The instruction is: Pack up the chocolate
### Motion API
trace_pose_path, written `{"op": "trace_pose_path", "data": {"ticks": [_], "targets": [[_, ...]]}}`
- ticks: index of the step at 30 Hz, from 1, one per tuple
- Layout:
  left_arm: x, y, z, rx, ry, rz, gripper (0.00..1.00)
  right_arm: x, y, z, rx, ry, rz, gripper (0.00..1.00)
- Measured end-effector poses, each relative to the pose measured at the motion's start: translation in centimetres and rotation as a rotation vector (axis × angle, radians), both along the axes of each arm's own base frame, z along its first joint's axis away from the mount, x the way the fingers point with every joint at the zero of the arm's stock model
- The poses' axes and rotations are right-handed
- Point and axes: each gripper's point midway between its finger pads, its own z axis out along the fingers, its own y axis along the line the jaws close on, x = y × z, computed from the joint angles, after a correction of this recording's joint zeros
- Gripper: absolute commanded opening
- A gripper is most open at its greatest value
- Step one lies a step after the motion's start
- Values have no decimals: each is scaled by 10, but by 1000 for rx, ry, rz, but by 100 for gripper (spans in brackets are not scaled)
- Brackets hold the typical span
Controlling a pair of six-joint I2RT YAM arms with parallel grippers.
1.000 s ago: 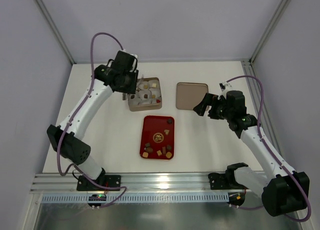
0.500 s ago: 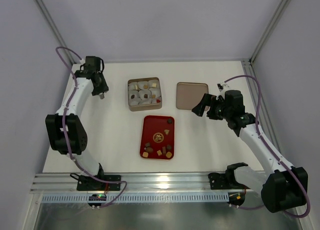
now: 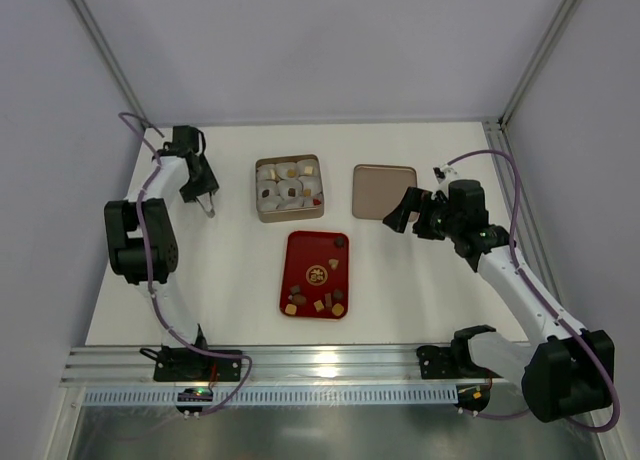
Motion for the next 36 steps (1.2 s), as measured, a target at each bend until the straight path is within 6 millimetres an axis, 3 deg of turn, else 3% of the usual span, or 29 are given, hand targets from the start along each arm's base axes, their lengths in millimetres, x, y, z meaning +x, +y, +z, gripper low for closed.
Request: {"op": "trace_pose_path", "data": {"ticks": [8,12,18,23,27,32,34,36], "targets": [[-20,-1,-62,-27,151,3,64,0,0,-4,-1,6,0,100],[-16,1,-61,-37,135,13,68,-1,0,-8,-3,17,0,100],[-15,1,-60,-49,126,27,83,-2,0,-14,-6,36,-1,100],[-19,0,-53,-64,129,34,86,0,-2,-21,-17,61,-15,100],[-20,-3,-21,-76,74,40,85,7,-5,-22,-37,95,-42,100],[-21,-18,70,-99,-146,-9,84,31,-13,-9,-83,96,-103,100],[-27,-39,114,-117,-256,-65,83,45,-17,-2,-110,94,-135,100],[-37,-72,149,-147,-340,-153,83,58,-21,1,-132,89,-163,100]]}}
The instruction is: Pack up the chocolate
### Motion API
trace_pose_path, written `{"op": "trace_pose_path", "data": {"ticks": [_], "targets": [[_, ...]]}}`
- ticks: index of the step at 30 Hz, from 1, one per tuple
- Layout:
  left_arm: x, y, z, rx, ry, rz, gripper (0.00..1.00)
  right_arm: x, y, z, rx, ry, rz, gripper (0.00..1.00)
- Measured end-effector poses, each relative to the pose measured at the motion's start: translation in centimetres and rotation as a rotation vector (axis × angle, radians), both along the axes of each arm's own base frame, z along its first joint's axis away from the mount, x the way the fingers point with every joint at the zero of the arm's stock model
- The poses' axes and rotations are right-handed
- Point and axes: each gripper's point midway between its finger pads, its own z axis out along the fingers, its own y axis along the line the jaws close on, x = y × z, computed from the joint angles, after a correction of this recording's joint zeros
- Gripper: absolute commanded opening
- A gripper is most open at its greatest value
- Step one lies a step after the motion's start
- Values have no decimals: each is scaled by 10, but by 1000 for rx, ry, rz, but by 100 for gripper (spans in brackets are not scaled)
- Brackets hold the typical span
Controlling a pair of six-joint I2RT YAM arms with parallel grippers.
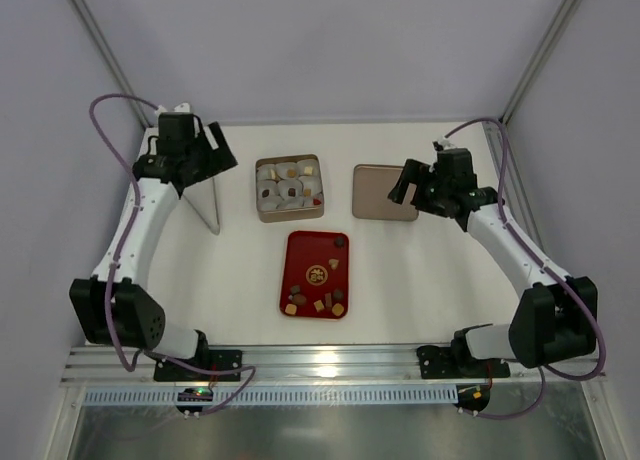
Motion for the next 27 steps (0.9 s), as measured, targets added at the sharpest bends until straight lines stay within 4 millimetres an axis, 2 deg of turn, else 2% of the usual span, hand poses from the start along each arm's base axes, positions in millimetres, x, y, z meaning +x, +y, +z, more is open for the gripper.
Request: {"op": "trace_pose_path", "data": {"ticks": [3,4,7,10,13,17,22,24,27], "targets": [[-25,-70,35,-40,-89,-192,83,15,-9,-2,-25,13,-36,96],[-35,-94,40,-60,-97,-260,83,20,-13,-5,-32,23,-51,95],[-58,-143,43,-111,-90,-403,82,39,-34,-20,-49,73,-106,91],[-66,-168,36,-142,-62,-477,81,58,-53,-40,-62,128,-150,83],[-64,-195,24,-164,-17,-542,80,75,-68,-66,-67,192,-178,74],[-52,-235,0,-191,43,-622,79,88,-70,-99,-52,274,-173,65],[-48,-267,-37,-217,134,-684,78,96,-65,-115,-38,309,-159,60],[-45,-276,-48,-231,159,-693,78,98,-64,-116,-34,312,-155,58],[-37,-289,-58,-253,177,-702,76,105,-62,-115,-25,308,-151,51]]}}
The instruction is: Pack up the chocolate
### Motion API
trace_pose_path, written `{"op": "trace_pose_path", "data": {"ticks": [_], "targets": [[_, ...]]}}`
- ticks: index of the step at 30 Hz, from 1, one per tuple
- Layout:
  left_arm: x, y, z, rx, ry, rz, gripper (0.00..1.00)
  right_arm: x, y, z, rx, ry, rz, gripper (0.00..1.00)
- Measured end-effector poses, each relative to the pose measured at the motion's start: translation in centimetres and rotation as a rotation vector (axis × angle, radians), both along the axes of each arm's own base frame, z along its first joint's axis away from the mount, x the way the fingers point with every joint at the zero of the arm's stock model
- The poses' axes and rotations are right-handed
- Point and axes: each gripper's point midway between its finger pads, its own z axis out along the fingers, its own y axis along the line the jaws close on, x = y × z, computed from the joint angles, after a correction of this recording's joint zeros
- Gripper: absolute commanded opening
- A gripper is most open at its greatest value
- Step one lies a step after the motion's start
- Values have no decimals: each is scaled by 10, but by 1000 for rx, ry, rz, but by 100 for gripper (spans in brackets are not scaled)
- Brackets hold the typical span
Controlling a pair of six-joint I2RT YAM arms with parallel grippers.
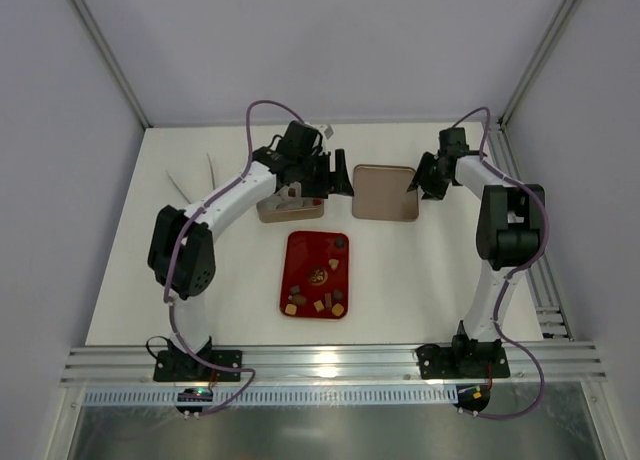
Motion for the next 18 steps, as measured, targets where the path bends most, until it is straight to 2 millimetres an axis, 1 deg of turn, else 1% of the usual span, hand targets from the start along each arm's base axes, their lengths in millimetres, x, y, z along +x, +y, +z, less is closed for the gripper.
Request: {"op": "trace_pose_path", "data": {"ticks": [1,4,7,8,11,14,15,17,18], "targets": [[3,-4,-4,-4,7,-2,76,3,0,0,1,-1,0,50],[10,-15,-14,-14,24,-3,76,10,2,-6,3,4,3,49],[11,-20,-23,-14,41,-5,76,10,3,-14,2,25,5,47],[11,-21,-25,-14,47,-3,76,9,3,-17,3,33,5,44],[12,-23,-26,-17,52,1,75,10,4,-16,3,31,8,43],[16,-25,-24,-24,45,4,75,10,5,-17,2,34,11,38],[16,-26,-24,-25,43,4,75,9,5,-18,2,37,11,33],[16,-26,-25,-24,44,5,75,9,6,-19,0,40,13,29],[17,-26,-26,-23,45,5,75,9,6,-20,2,42,13,24]]}}
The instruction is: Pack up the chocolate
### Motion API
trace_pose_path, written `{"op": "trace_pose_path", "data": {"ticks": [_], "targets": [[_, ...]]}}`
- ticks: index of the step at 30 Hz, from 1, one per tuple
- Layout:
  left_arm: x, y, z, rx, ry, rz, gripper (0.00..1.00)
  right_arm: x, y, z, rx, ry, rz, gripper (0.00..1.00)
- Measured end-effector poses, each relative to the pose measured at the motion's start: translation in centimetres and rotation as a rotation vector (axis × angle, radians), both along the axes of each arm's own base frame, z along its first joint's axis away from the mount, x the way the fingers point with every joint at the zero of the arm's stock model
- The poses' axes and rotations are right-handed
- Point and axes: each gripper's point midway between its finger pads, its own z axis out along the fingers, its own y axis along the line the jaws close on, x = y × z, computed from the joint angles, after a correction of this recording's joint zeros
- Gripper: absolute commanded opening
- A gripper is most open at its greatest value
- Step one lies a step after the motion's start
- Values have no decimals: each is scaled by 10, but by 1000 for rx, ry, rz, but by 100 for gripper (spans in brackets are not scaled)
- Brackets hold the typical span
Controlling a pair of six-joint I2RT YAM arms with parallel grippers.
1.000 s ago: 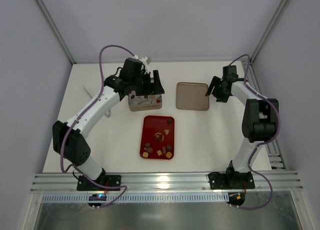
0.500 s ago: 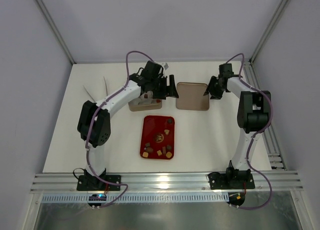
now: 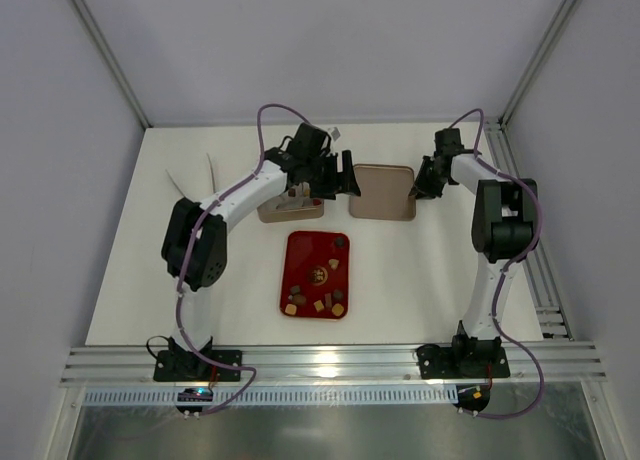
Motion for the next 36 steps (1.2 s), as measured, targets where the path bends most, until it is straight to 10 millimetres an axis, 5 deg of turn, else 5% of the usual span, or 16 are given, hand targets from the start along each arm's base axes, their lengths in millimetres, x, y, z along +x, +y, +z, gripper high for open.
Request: {"op": "trace_pose_path", "data": {"ticks": [7,26,36], "targets": [[11,-3,-6,17,-10,14,76,0,0,-2,-3,8,7,4],[94,-17,-47,60,-68,19,77,-4,6,3,24,11,32,4],[100,-18,-84,100,-22,27,76,-9,10,27,65,-28,44,4]]}}
